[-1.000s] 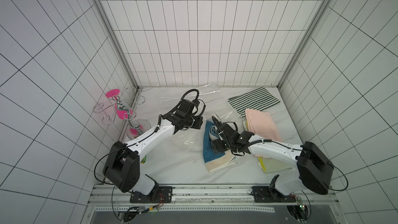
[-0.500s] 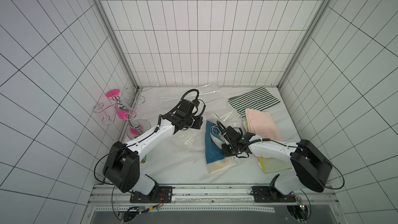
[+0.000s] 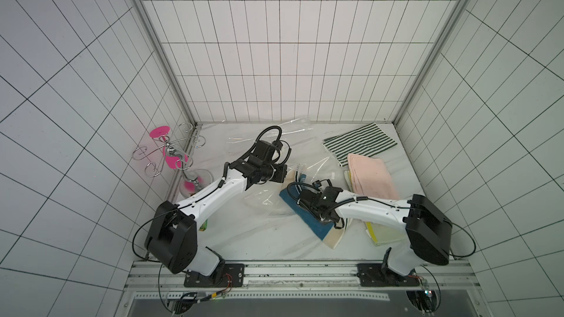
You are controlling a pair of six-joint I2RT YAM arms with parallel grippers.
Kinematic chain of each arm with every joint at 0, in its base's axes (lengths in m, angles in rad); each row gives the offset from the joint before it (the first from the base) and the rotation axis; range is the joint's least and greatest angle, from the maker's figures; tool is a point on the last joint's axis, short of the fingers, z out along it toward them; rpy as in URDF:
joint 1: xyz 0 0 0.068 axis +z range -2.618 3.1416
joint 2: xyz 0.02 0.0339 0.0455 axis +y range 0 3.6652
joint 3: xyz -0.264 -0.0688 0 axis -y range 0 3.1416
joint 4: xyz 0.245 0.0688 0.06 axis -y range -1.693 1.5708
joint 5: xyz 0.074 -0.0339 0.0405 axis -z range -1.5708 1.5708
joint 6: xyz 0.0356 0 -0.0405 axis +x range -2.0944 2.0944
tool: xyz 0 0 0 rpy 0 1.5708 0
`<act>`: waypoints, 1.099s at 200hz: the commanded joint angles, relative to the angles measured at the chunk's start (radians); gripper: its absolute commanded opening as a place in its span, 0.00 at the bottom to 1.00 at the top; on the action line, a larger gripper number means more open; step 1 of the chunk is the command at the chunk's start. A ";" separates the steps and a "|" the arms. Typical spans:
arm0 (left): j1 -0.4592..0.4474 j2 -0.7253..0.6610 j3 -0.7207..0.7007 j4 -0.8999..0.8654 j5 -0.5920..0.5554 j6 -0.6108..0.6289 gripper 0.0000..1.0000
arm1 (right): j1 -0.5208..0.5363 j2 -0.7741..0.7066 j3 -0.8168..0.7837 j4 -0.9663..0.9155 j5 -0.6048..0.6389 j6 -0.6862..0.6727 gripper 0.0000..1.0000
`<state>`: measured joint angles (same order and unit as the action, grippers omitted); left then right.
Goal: Place the folded towel into the vacuum bag
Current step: Place the towel in the vacuum bag.
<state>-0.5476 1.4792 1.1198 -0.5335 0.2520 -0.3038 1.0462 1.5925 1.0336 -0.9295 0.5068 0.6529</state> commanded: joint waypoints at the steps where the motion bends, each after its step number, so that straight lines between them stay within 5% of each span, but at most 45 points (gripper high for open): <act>1: 0.006 -0.019 -0.006 0.028 -0.008 0.005 0.00 | 0.028 -0.102 -0.054 0.047 0.005 -0.025 0.08; 30: 0.005 -0.013 -0.005 0.032 -0.005 0.002 0.00 | 0.030 -0.208 -0.131 0.164 -0.135 -0.087 0.09; 76: 0.005 -0.013 -0.009 0.032 -0.006 -0.002 0.00 | 0.091 -0.145 -0.117 0.144 -0.115 -0.139 0.11; 143: 0.005 -0.014 -0.012 0.030 -0.017 -0.006 0.00 | 0.172 -0.057 -0.058 0.143 -0.184 -0.121 0.46; 220: 0.006 -0.019 -0.018 0.029 -0.019 -0.006 0.00 | 0.173 -0.006 0.025 0.229 -0.435 -0.064 0.71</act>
<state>-0.5472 1.4792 1.1110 -0.5335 0.2398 -0.3069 1.2118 1.5497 1.0115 -0.7429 0.1505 0.5568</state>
